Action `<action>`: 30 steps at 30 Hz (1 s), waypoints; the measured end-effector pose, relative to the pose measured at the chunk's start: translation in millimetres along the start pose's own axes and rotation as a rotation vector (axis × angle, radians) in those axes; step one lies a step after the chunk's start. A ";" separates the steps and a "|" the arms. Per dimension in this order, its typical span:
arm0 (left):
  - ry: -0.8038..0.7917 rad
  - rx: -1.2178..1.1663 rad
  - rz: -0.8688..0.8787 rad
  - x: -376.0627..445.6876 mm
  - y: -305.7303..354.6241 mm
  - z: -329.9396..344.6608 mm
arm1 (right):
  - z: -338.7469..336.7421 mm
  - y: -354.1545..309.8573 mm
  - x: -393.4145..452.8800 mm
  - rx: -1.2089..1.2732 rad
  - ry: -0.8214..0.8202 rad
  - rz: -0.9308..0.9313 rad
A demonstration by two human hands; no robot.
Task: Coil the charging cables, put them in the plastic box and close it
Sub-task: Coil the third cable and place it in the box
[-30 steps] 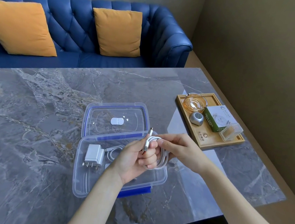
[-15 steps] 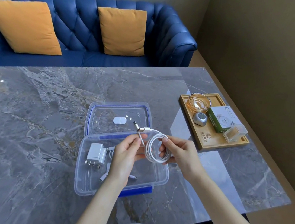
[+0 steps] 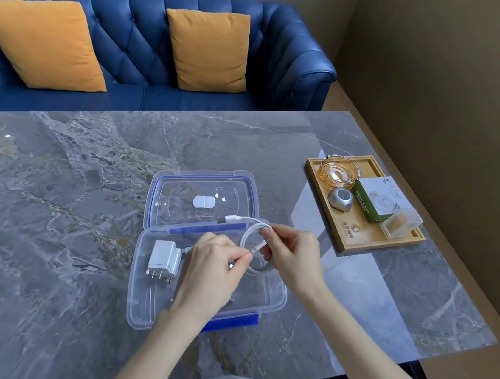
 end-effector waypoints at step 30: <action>-0.019 -0.777 -0.599 8.9 -47.8 26.8 | 22.5 -13.7 -6.8 0.448 -0.143 0.025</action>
Point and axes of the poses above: each hand's wrist, its own x-axis towards the middle knuckle, its own z-axis out of the palm, y = z × x, the point moved 10 cm from there along x, towards the middle knuckle, and after that the axes turned 12 degrees about -z, right-handed, at the moved point
